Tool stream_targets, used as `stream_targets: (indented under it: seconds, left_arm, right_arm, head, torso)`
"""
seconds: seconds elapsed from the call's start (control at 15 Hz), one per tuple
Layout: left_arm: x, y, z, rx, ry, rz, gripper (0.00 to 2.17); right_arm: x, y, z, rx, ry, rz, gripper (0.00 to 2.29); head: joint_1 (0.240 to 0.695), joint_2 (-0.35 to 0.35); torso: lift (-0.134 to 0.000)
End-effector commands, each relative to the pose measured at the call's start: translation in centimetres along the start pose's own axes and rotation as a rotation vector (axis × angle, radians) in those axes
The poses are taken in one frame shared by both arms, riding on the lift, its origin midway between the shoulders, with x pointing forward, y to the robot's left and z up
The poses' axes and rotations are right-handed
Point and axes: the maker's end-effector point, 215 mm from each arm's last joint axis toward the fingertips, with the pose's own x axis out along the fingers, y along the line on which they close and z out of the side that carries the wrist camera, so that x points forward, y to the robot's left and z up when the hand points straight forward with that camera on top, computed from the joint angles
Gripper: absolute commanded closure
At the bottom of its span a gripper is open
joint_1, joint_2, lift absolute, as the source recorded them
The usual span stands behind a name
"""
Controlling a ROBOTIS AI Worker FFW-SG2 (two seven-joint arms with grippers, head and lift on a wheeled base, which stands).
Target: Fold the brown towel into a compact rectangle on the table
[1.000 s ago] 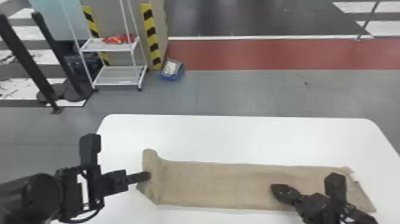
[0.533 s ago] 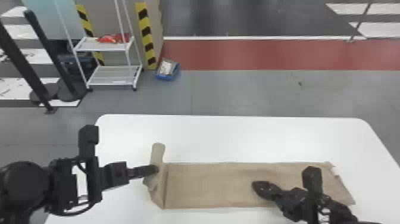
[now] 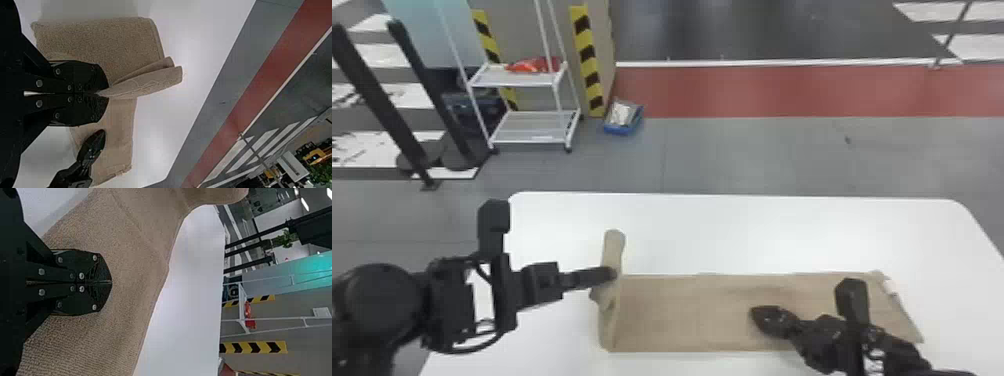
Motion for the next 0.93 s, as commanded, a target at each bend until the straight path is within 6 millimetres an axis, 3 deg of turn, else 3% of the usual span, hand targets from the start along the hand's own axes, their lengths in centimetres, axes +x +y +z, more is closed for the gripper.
stream_targets:
  seconds: [0.0, 0.2, 0.33, 0.6, 0.87]
  left_arm:
    - [-0.2, -0.2, 0.3, 0.008, -0.008, 0.001, 1.79]
    - [0.8, -1.5, -0.2, 0.029, 0.006, -0.012, 1.79]
    - [2.2, -3.0, -0.5, 0.050, 0.006, -0.029, 1.79]
    - [4.2, -6.7, -0.4, 0.072, 0.004, -0.083, 1.79]
    - [4.5, -9.7, -0.4, 0.076, 0.010, -0.148, 1.79]
  right_arm:
    - [-0.9, 0.1, 1.5, 0.009, -0.057, 0.003, 1.29]
    - [-2.9, -1.0, 2.8, 0.010, -0.106, -0.020, 1.29]
    - [-2.5, -1.4, 3.1, 0.023, -0.108, -0.018, 1.29]
    - [-1.2, -1.1, 1.9, 0.036, -0.073, -0.006, 1.29]
    - [-0.5, -0.7, 1.6, 0.028, -0.067, -0.001, 1.29]
  head:
    - [0.695, 0.059]
    - [0.695, 0.053]
    - [0.695, 0.030]
    - [0.695, -0.029]
    - [0.695, -0.059]
  torso:
    - [0.000]
    - [0.000]
    - [0.000]
    - [0.000]
    - [0.000]
